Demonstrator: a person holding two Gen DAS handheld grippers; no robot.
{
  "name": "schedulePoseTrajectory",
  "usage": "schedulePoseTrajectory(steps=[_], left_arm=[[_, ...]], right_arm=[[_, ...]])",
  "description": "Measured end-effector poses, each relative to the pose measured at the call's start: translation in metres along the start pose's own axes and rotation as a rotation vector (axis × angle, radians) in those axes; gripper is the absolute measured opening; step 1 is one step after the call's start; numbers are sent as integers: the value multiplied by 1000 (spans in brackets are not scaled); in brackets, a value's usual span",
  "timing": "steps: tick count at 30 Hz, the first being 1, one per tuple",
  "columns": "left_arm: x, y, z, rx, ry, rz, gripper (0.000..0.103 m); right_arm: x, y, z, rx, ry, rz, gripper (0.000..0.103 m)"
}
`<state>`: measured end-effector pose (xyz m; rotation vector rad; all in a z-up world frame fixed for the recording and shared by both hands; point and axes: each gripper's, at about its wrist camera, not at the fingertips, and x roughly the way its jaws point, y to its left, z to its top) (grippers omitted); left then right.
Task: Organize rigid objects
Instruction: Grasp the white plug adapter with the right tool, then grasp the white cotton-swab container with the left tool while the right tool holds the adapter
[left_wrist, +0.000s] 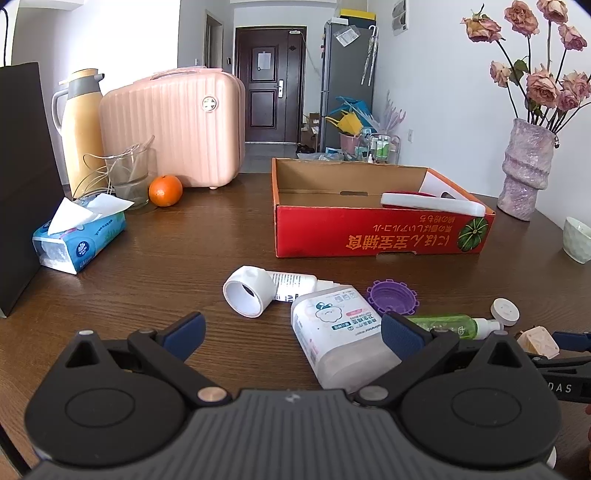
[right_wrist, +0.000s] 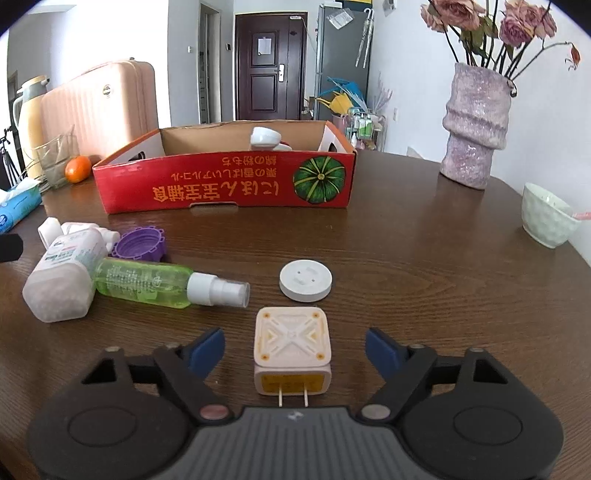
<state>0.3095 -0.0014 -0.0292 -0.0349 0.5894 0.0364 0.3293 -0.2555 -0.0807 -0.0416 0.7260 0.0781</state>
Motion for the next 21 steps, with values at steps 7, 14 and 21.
schedulePoseTrajectory(steps=[7,14,21], left_arm=[[3,0,-1,0,11,4,103],[12,-3,-3,2,39,13,103],[19,-9,-2,5,69,45,103]], right_arm=[[-2,0,-3,14,-3,21,38],[-14,-1,-2,21,-76,22,38],[-23,-1,-2,26,-120,33,38]])
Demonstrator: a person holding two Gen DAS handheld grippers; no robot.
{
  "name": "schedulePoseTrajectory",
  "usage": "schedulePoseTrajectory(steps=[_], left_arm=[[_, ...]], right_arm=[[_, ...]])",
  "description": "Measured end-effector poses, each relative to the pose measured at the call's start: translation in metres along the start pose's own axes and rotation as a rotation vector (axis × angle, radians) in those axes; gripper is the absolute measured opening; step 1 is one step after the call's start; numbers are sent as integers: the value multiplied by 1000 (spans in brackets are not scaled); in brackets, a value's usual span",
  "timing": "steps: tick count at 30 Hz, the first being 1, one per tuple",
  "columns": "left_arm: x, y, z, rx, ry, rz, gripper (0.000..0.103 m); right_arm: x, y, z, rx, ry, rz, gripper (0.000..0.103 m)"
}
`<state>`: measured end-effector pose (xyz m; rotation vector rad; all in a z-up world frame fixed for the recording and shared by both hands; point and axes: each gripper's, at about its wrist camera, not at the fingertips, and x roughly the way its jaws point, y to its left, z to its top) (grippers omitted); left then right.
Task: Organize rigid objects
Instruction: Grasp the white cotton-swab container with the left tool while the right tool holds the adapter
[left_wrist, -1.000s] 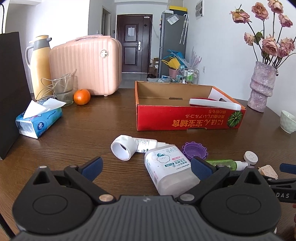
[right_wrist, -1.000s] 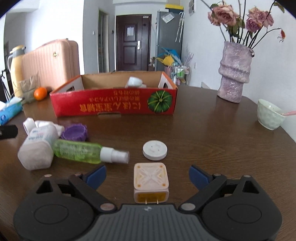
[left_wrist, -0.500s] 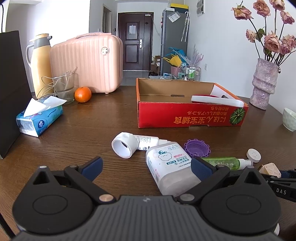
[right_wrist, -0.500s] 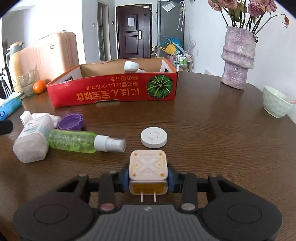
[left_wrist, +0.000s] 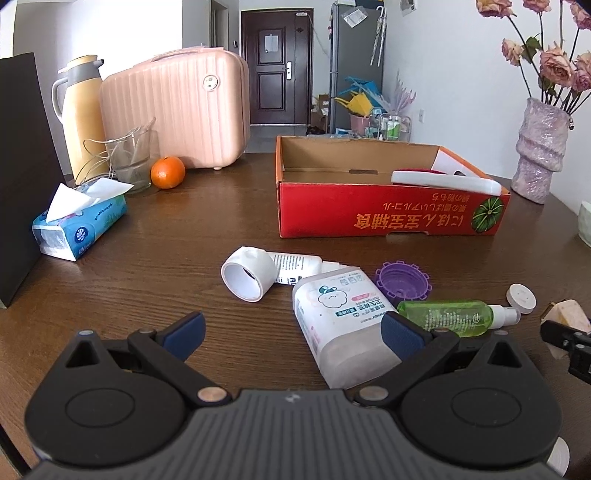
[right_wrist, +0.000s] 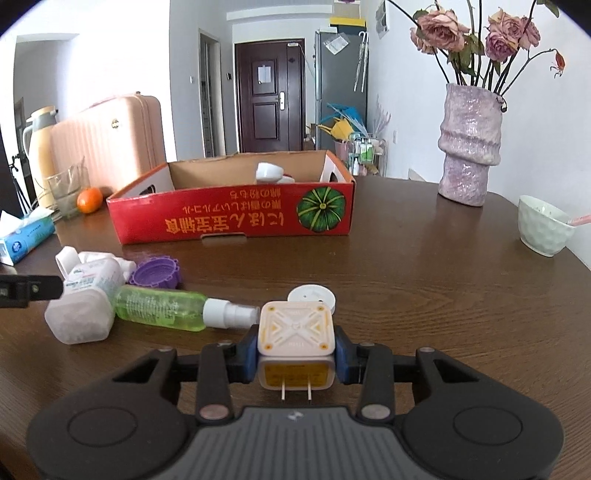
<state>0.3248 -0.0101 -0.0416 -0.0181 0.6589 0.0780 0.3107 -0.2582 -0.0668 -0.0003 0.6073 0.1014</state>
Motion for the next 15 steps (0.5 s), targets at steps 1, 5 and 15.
schedulePoseTrajectory(steps=[1,5,15], left_arm=[[1,-1,1,-3,6,3,103],[7,-6,7,-16,34,9,103],[25,-32,24,-1,65,67,103]], right_arm=[[-1,0,0,1,-6,4,38],[-5,-2,0,9,-19,13,38],[-14,-3,0,21,-56,40,38]])
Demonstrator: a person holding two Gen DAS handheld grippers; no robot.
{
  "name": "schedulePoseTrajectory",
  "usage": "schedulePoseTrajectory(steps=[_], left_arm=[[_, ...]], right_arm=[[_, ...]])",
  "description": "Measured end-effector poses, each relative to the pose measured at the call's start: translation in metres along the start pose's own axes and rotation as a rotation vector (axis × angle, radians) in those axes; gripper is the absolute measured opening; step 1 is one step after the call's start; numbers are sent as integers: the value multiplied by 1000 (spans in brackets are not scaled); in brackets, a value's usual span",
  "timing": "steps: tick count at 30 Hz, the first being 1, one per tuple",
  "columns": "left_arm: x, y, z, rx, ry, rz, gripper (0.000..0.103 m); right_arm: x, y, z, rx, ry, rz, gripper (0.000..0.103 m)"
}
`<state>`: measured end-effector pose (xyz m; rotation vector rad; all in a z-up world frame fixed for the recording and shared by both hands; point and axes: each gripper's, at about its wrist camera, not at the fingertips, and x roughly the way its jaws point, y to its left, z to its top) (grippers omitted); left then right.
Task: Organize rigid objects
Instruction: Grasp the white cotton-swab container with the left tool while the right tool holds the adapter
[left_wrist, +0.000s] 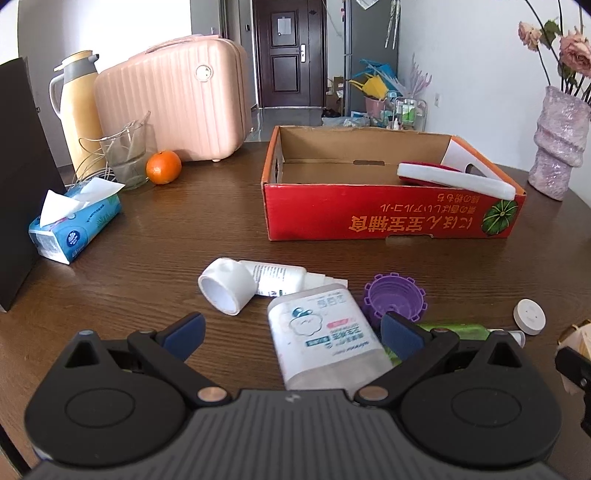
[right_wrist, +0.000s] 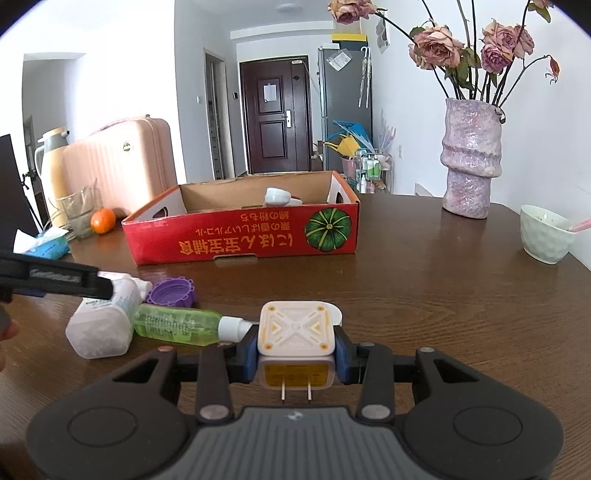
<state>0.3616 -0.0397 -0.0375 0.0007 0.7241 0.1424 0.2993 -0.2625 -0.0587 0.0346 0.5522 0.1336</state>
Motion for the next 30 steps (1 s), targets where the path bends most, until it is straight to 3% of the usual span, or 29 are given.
schedulePoseTrajectory(steps=[7,17,22,26,30], left_arm=[[16,-10,0,-12,26,56,103],[26,-14,-9,-16,30,66,100],[27,-18,-12,6,24,59,92],[33,-19,-14,19,57,34,67],[33,-14,-16,7,60,11,67]], right_arm=[[-2,0,0,1,-9,8,38],[-1,1,-1,1,-3,3,38],[-1,1,-1,-1,-5,4,38],[-2,1,-1,-3,-9,7,38],[-4,1,-1,-3,-17,11,38]])
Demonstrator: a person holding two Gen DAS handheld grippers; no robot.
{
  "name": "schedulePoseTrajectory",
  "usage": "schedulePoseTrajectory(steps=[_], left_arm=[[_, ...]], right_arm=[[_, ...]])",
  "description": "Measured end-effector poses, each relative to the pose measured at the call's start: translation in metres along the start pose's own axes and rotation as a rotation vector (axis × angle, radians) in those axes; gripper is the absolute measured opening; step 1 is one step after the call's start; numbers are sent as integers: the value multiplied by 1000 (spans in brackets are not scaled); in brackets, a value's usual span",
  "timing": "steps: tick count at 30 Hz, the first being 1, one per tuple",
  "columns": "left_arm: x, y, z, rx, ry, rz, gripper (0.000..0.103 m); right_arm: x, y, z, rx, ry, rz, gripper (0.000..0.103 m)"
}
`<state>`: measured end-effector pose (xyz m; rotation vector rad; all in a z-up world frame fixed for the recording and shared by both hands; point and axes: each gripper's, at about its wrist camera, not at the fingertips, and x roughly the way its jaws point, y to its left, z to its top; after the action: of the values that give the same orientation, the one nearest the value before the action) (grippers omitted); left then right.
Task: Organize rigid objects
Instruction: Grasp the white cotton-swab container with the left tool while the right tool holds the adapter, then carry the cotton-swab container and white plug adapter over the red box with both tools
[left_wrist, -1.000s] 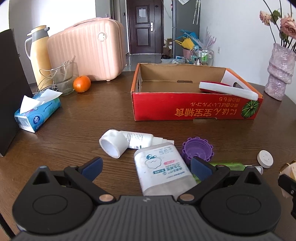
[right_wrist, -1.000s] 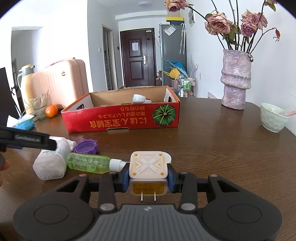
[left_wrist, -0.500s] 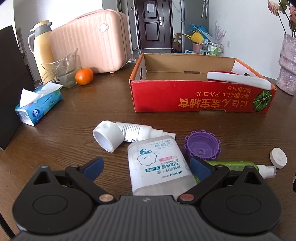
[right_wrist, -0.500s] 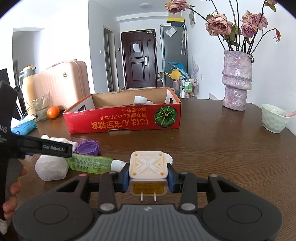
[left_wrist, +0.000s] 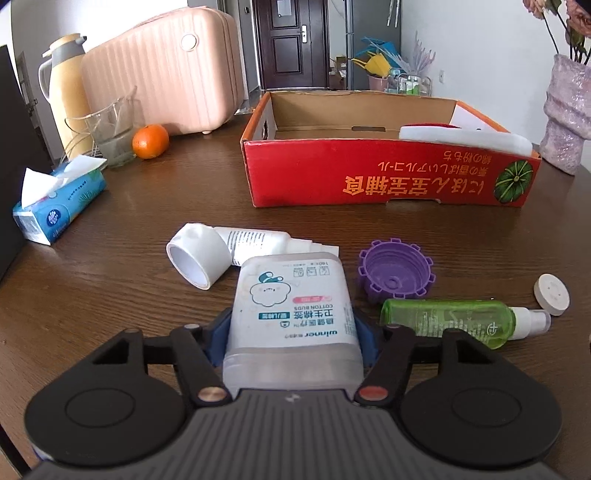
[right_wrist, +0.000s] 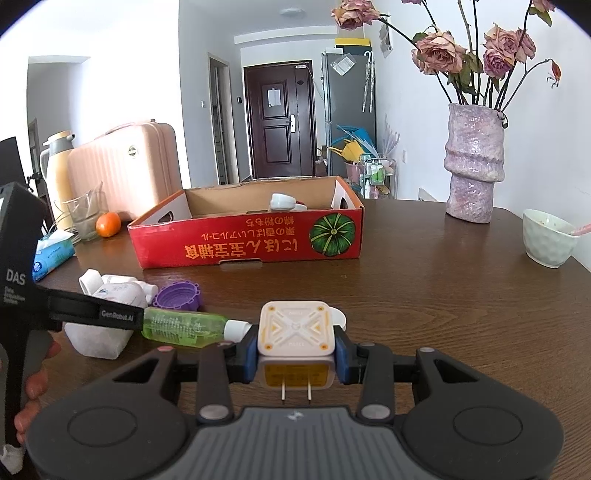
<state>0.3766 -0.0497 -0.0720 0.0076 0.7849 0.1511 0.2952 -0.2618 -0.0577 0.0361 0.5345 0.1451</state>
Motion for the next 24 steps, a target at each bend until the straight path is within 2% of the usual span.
schedulePoseTrajectory(steps=[15,24], left_arm=[[-49,17,-12,-1,-136,-47,67],[-78,16,-18,23,-188,-103,67]], right_arm=[[-4,2,0,-4,-23,11,38],[-16,8,6,-28,-82,35,38]])
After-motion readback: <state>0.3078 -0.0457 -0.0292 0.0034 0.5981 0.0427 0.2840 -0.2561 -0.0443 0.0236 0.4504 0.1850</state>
